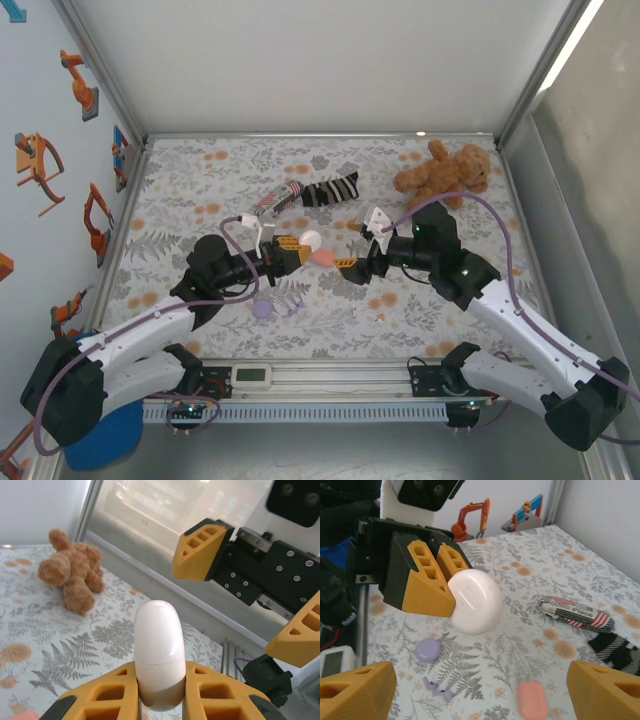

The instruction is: Insert the wireless bluetooth earbuds into the charging case

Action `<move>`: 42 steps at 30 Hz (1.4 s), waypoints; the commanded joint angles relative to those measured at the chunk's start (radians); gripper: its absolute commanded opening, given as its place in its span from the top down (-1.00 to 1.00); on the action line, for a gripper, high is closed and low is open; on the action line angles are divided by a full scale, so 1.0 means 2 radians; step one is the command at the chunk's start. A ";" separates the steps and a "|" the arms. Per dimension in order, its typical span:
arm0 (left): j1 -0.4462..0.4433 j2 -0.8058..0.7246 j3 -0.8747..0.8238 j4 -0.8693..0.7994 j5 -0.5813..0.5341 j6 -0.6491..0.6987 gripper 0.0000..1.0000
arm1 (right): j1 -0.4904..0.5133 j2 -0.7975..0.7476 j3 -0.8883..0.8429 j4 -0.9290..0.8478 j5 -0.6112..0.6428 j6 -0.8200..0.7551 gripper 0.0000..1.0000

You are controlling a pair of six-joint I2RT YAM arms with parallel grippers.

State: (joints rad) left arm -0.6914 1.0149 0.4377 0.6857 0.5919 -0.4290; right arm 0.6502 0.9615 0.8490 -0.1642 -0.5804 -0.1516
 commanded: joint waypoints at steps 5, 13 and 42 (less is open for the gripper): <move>-0.005 -0.029 -0.027 0.114 -0.006 0.056 1.00 | -0.005 0.008 0.002 0.101 -0.102 0.110 -0.73; -0.009 -0.041 -0.028 0.131 0.009 0.082 1.00 | -0.004 0.040 0.019 0.144 -0.131 0.159 -0.67; -0.013 -0.046 -0.012 0.109 0.029 0.096 1.00 | -0.003 0.119 0.057 0.181 -0.112 0.203 -0.34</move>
State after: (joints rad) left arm -0.7086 0.9436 0.3794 0.8902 0.6273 -0.2573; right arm 0.6445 1.1946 0.9291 0.1493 -0.8265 0.2352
